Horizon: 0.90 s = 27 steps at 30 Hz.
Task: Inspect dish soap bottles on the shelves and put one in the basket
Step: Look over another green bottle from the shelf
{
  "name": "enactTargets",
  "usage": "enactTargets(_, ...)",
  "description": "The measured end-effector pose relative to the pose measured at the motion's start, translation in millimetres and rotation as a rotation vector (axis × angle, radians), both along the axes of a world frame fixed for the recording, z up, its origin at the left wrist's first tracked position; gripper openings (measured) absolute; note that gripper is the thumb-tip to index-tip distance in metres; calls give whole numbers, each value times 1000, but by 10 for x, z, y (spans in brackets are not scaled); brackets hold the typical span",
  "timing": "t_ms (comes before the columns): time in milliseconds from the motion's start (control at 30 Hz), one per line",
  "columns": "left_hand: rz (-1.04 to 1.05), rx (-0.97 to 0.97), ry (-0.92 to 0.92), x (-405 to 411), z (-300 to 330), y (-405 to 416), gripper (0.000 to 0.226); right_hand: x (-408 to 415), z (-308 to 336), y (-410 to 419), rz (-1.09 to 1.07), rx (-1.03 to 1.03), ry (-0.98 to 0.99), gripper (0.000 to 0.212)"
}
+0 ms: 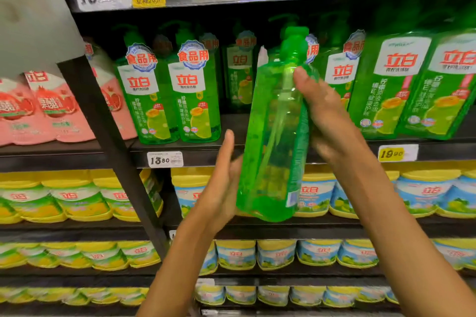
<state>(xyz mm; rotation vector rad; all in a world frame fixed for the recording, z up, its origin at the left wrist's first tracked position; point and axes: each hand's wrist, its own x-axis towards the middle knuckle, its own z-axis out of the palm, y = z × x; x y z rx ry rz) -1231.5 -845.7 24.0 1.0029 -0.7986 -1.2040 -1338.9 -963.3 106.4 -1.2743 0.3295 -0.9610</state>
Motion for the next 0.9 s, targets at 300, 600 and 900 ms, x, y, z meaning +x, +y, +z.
enactTargets(300, -110, -113, 269, -220, 14, 33, 54, -204, 17, 0, -17, 29, 153, 68)
enactTargets(600, -195, -80, 341, -297, 55, 106, 68, -242, -48, -9, 59, 18, 305, 38)
enactTargets(900, 151, -64, -260, -268, -18, 117, 68, -146, -207, 110, -50, -16, 140, 62)
